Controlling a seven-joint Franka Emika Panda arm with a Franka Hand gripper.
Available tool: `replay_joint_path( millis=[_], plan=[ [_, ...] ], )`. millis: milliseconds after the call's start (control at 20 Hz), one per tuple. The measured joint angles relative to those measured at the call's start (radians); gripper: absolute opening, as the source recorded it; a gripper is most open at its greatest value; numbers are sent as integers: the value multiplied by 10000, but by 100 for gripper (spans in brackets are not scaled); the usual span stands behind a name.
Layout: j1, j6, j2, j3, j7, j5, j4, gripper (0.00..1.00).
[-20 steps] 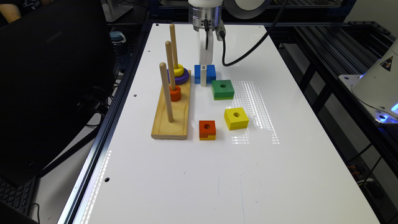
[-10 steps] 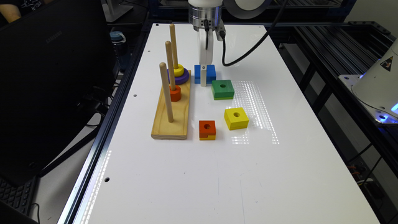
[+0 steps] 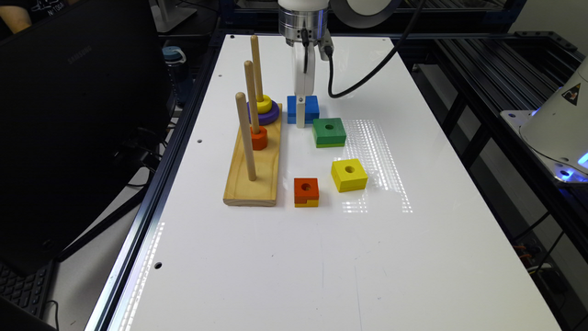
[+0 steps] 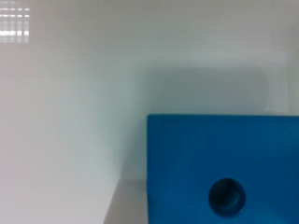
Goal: Pick up blue block.
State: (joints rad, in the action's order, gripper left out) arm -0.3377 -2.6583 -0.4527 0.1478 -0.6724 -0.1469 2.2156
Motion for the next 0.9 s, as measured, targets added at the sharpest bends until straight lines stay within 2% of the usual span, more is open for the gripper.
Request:
replay_joint_path(
  millis=[650, 900],
  plan=[
    [-9, -1, 11, 7, 1, 0, 1, 0],
    [-13, 154, 251, 27, 1, 9, 14, 0]
  ],
)
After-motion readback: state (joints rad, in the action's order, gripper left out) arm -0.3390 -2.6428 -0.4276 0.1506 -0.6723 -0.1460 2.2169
